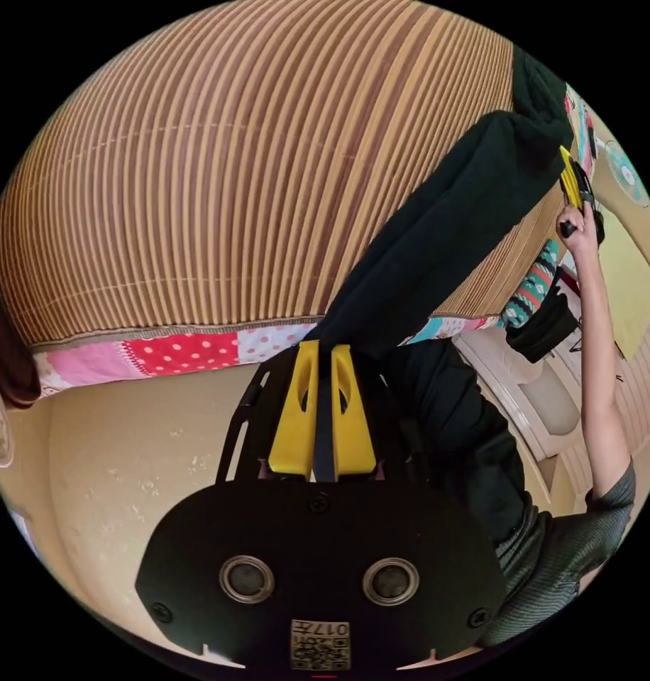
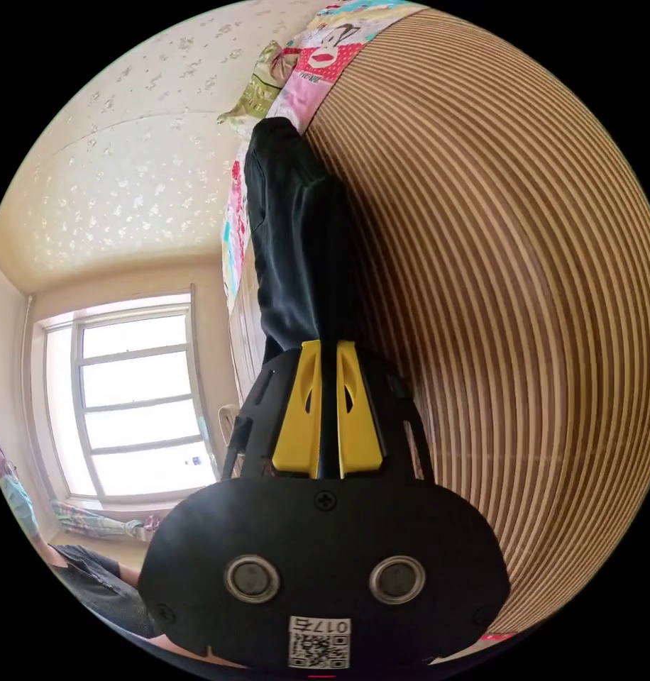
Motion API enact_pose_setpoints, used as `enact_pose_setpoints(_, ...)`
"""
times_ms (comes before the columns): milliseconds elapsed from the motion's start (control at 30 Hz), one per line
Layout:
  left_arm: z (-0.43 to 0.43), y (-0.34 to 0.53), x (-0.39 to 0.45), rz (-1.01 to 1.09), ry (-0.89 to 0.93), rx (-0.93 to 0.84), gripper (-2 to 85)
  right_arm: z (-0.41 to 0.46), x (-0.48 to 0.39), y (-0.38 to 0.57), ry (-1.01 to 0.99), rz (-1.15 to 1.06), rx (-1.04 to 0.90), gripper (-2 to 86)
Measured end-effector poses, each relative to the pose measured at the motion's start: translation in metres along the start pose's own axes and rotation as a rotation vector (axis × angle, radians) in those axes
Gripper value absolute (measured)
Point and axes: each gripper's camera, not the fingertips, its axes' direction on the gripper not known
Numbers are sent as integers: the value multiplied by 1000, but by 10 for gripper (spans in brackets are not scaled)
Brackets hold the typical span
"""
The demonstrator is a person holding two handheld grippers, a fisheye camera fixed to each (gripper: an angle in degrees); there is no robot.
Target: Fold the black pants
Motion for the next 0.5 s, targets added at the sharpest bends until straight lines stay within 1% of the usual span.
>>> enact_pose_setpoints(33,-5,0,-5,-6,-20,5,34,-18,19,31,25,56,39,35)
enact_pose_setpoints(100,-25,6,-24,-34,-72,52,41,-43,53,90,-20,201,130,35)
enact_pose_setpoints(167,-33,16,-36,-69,-106,98,45,-61,83,178,-124,401,282,36)
enact_pose_setpoints(200,-35,26,-43,-108,-150,139,48,-62,87,199,-143,448,314,37)
enact_pose_setpoints(233,-35,33,-46,-131,-180,166,49,-60,93,240,-199,557,367,40)
enact_pose_setpoints(267,-32,49,-51,-186,-252,223,50,-51,96,277,-285,676,409,44)
enact_pose_setpoints(300,-28,68,-56,-255,-325,282,51,-44,98,294,-338,734,421,47)
enact_pose_setpoints(333,-25,79,-59,-295,-358,312,51,-29,100,321,-455,834,412,54)
enact_pose_setpoints(367,-17,103,-66,-378,-408,378,52,-13,101,338,-542,914,334,62)
enact_pose_setpoints(400,-9,132,-73,-471,-441,450,55,-9,98,341,-561,923,293,66)
enact_pose_setpoints(433,-4,147,-77,-512,-444,490,56,-7,90,339,-550,900,180,75)
enact_pose_setpoints(467,7,176,-87,-573,-415,557,58,-7,81,328,-508,854,33,86)
enact_pose_setpoints(500,19,205,-101,-641,-342,609,59,-9,77,322,-485,827,-40,91)
